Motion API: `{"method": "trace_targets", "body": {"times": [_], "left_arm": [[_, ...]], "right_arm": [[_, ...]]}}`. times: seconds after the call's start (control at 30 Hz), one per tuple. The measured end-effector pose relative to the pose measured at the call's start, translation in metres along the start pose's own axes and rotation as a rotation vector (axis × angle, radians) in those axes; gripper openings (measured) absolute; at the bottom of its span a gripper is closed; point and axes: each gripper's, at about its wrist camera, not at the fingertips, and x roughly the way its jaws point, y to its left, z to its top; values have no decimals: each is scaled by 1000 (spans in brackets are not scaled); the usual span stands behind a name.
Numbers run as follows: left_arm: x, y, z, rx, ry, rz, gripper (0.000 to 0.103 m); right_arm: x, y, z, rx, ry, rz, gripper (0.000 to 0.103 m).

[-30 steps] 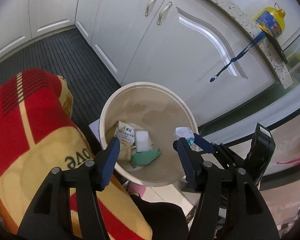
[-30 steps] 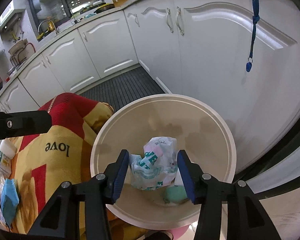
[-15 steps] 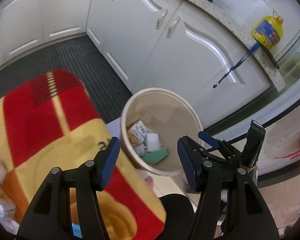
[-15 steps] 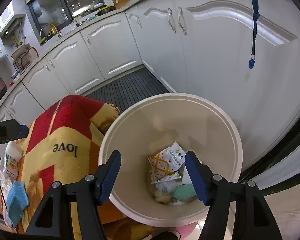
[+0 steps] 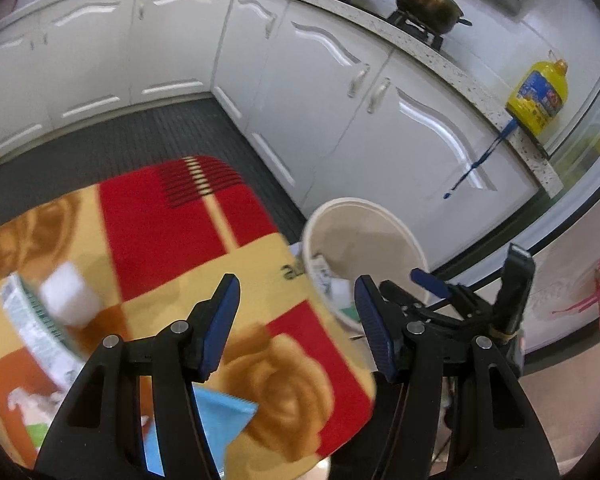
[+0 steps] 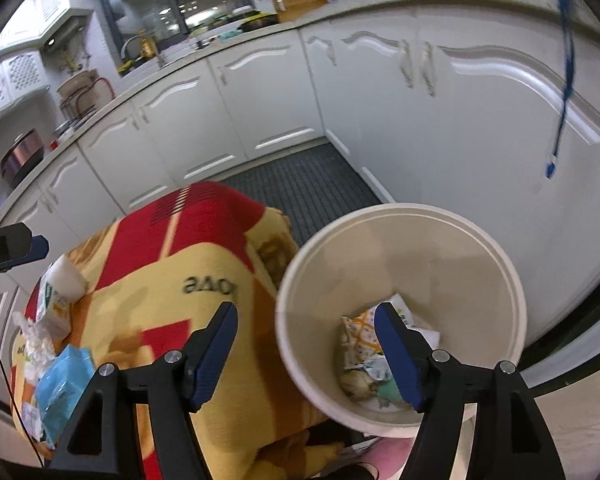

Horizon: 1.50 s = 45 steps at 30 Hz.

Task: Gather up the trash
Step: 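Move both open tools back over the table clutter, then grasp the green-labelled packet with the left tool while the right tool grasps white tissue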

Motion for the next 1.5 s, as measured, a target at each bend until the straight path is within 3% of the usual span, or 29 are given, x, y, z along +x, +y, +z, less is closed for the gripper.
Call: {"method": "trace_targets", "body": {"times": [0.37, 0.67, 0.93, 1.23, 1.5], "left_arm": [[-44, 53, -46, -45, -30, 114, 58], [-94, 115, -80, -173, -83, 178, 58], [-112, 159, -108, -267, -82, 211, 58], [-102, 192, -142, -299, 3, 245, 58], [-52, 214, -154, -336, 109, 214, 58]], "right_arm": [[6, 56, -10, -95, 31, 58, 69], [7, 99, -15, -159, 49, 114, 69], [13, 143, -18, -205, 85, 209, 69], [17, 194, -24, -288, 115, 285, 69], [25, 237, -30, -353, 152, 348, 69]]}}
